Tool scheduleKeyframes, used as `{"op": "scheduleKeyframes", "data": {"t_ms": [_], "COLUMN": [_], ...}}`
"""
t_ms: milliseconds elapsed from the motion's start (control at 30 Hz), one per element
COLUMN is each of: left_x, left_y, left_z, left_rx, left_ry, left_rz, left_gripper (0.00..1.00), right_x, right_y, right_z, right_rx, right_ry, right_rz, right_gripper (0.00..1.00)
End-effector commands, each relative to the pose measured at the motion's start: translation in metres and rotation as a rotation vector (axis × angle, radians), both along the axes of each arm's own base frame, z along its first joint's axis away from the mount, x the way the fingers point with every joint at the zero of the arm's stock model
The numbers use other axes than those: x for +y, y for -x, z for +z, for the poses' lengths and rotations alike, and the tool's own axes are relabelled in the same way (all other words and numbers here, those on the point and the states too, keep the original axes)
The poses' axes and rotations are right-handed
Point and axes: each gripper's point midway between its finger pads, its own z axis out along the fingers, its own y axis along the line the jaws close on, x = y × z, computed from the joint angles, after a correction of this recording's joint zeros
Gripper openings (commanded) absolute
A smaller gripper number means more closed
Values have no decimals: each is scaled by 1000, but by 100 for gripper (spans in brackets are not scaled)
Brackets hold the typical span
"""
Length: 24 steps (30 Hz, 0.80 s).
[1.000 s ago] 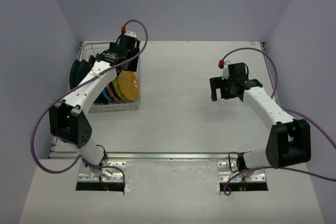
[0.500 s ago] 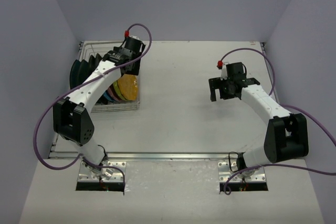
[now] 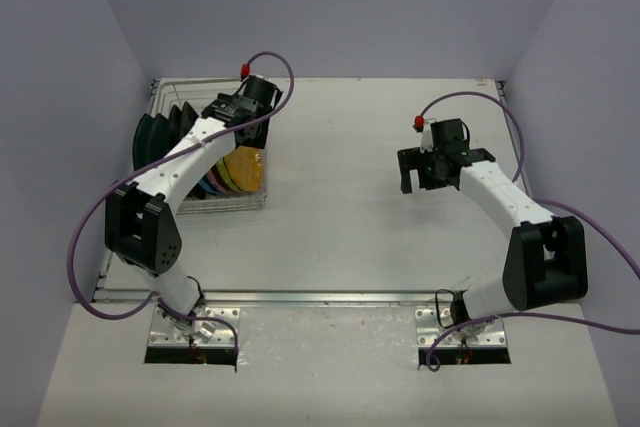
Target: Unload the plates from the dish rack
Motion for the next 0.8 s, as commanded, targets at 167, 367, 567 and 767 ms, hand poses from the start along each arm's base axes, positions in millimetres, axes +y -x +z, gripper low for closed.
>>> {"op": "scheduleKeyframes", "data": {"t_ms": [167,367,567,767], "left_x": [0,-1,-1,-13], "left_y": [0,1,-1,3], "left_z": [-25,-23,4,19], "left_rx": [53,42,-40,-84], "left_ry": [-27,-55,-83,-104], "left_rz": [17,10,20,-20], "left_gripper": [70,70,70,70], "right_x": [-2,-2,-1,0], "right_y": [-14,-12,-12,-12], "right_z": [19,16,16,17], "right_rx": [-67,-59,-58,-59], "right_ry": [8,9,3,1], "right_rz": [-19,-19,-17,-17], "right_gripper": [99,99,99,99]}}
